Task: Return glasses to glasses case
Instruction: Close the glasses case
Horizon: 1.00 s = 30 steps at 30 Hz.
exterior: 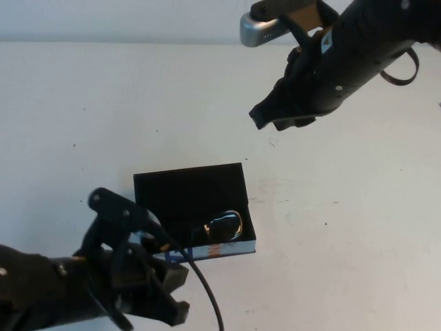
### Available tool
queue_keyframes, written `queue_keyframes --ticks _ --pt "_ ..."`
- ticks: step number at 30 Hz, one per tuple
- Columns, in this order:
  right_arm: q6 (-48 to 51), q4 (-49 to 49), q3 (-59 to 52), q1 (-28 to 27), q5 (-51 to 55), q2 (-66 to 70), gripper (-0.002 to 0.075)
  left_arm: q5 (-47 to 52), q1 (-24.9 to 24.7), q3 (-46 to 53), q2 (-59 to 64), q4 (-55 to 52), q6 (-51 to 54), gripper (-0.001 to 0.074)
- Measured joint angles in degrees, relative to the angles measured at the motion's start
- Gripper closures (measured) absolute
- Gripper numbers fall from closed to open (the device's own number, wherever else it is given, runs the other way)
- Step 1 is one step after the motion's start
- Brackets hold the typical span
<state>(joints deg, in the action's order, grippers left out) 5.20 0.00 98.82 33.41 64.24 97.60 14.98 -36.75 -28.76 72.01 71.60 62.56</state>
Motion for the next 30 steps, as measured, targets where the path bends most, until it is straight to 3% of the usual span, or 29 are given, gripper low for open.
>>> queue_keyframes --ticks 5,19,30 --pt "1.07 0.93 6.55 0.0 2.61 5.27 0.0737 -6.73 -4.26 0.0 5.81 3.0 4.98 0.0736" --pt "4.3 4.0 20.32 0.0 6.62 19.06 0.0737 -16.82 -4.73 -0.56 14.42 4.27 8.85 0.0736" --pt "5.94 5.01 23.16 0.0 6.79 23.85 0.0737 -17.85 -4.73 -4.61 17.88 3.84 10.14 0.0736"
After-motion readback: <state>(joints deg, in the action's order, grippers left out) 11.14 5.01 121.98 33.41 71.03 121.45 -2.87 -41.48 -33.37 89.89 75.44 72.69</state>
